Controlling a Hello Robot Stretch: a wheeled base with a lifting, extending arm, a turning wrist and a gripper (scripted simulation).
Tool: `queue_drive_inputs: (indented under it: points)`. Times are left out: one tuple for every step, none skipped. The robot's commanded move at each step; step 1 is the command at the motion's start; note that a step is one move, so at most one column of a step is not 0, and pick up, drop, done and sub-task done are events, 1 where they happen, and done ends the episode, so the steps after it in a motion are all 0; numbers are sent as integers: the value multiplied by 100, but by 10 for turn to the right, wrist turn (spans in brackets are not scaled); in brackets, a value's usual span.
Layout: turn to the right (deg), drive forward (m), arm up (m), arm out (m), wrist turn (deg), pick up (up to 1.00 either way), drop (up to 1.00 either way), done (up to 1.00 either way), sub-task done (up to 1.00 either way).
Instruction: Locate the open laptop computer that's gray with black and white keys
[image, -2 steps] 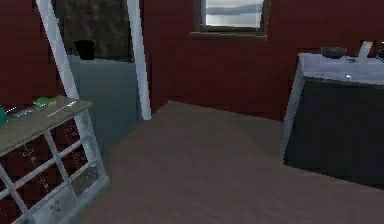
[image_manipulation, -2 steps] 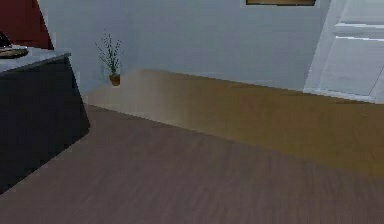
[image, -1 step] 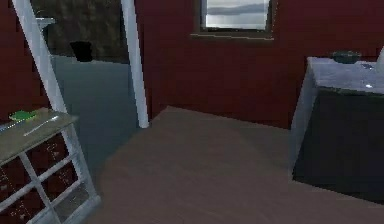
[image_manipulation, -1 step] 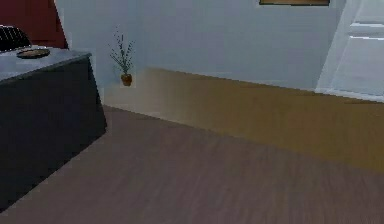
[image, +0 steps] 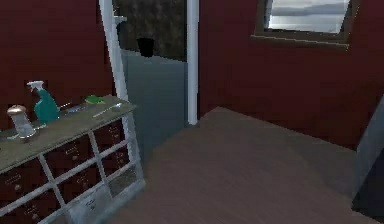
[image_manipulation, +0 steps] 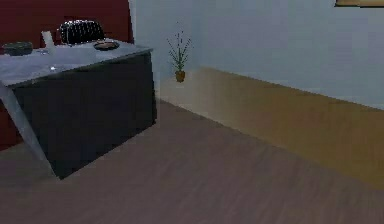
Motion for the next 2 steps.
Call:
queue_drive_inputs:
  points:
    - [0,100,0,0,0,0,0,0,0]
    - [-30,0,0,0,0,0,0,0,0]
